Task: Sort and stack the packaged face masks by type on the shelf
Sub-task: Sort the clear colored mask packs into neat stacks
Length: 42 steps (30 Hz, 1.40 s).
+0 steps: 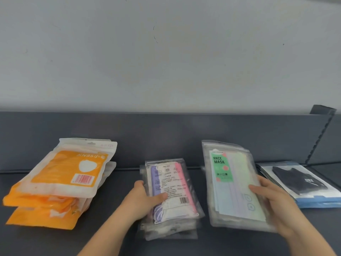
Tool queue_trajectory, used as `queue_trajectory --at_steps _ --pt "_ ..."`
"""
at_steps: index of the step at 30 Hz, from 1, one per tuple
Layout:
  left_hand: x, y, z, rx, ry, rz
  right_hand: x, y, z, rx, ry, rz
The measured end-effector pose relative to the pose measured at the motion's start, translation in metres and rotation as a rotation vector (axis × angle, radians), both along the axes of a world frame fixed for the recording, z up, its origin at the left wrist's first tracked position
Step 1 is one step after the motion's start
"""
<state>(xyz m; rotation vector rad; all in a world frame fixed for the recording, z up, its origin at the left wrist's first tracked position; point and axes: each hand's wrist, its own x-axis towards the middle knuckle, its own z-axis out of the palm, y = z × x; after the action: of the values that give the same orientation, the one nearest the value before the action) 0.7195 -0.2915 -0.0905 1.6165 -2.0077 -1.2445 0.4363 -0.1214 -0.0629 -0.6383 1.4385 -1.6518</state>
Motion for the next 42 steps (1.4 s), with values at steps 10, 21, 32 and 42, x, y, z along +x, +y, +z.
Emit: queue_trajectory --at_steps 10,21,32,42 --pt "0.017 -0.009 0.011 -0.06 0.046 0.099 0.004 0.008 -0.004 0.021 0.033 0.073" --pt "-0.009 0.052 0.064 -0.095 0.591 -0.031 0.086 -0.037 -0.013 0.021 0.164 0.088" --pt "-0.024 0.044 0.03 -0.549 0.464 -0.049 0.095 -0.031 -0.008 -0.073 0.142 0.0" --pt "-0.006 0.029 0.042 0.026 0.541 0.019 0.085 -0.025 -0.011 -0.146 0.027 0.029"
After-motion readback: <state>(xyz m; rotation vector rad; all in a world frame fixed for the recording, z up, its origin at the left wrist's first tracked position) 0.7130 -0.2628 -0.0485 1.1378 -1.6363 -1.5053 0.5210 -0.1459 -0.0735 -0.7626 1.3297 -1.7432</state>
